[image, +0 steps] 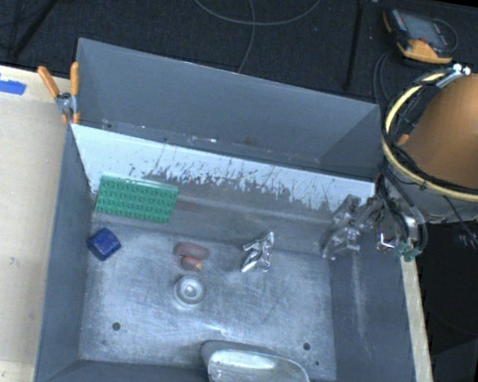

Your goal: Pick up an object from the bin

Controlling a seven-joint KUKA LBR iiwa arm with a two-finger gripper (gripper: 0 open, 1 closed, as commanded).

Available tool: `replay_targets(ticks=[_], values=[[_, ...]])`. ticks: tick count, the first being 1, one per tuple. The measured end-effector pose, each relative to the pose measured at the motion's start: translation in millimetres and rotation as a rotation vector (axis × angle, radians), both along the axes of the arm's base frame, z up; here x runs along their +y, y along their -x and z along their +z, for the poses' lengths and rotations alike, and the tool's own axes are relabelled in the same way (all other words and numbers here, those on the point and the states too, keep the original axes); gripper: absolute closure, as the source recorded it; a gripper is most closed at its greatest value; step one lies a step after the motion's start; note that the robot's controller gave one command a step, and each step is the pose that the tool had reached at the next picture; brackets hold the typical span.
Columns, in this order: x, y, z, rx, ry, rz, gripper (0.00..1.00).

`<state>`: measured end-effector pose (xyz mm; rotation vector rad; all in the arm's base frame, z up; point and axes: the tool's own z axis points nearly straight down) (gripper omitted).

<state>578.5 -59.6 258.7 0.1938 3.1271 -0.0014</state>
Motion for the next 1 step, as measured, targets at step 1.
replay_targets(ticks=[1], values=[[1.0, 1.2, -4.1, 0.007, -0.001, 0.002, 0.0]])
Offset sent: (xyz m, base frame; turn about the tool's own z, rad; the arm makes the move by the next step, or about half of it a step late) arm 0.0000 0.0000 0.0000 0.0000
